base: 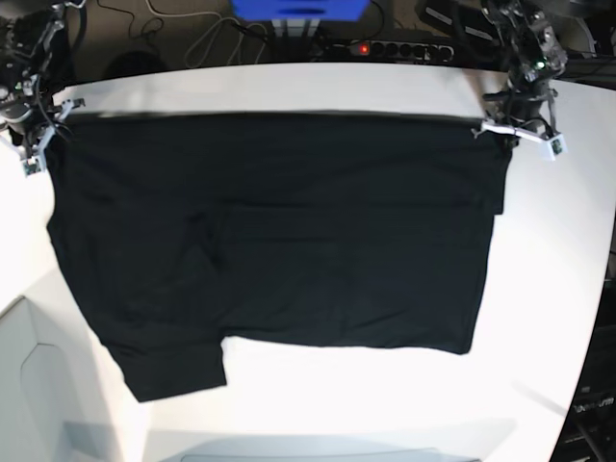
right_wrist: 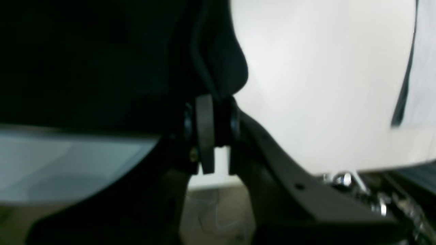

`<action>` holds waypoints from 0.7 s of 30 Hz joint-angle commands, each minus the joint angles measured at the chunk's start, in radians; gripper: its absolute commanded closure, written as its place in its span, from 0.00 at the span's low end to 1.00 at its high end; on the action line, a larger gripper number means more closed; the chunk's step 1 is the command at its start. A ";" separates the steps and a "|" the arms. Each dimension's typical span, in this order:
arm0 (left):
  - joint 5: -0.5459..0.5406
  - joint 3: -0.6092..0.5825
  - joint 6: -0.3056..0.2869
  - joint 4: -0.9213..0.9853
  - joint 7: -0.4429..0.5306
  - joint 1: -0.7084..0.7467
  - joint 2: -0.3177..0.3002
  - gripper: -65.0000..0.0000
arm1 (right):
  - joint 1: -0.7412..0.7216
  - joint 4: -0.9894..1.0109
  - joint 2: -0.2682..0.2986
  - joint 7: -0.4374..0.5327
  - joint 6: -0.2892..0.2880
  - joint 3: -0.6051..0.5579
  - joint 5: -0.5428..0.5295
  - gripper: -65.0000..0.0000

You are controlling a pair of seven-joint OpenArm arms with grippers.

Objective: Fold the T-shirt properly
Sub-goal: 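Swing the held edge back toward the robot, laying the shirt flat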

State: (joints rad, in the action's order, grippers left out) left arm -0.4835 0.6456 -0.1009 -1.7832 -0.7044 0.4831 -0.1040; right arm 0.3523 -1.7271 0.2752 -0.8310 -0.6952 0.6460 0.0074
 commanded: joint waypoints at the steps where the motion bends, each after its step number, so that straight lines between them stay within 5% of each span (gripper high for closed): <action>1: -0.001 0.007 0.003 -0.030 0.016 0.018 -0.003 1.00 | 0.004 -0.023 0.020 0.016 -0.003 0.010 -0.002 1.00; 12: -0.001 0.007 0.003 -0.045 0.015 0.064 0.002 1.00 | 0.035 -0.024 -0.015 0.016 -0.003 0.068 -0.002 1.00; 21: -0.002 0.007 0.002 -0.097 0.015 0.114 0.000 1.00 | 0.037 -0.032 -0.015 0.016 -0.003 0.071 -0.002 0.66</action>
State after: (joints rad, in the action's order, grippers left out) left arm -0.4820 0.6456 -0.1005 -1.8580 -0.7074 0.5926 -0.0917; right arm 0.3866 -1.7359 0.2409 -0.8272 -0.6952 0.7071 0.0044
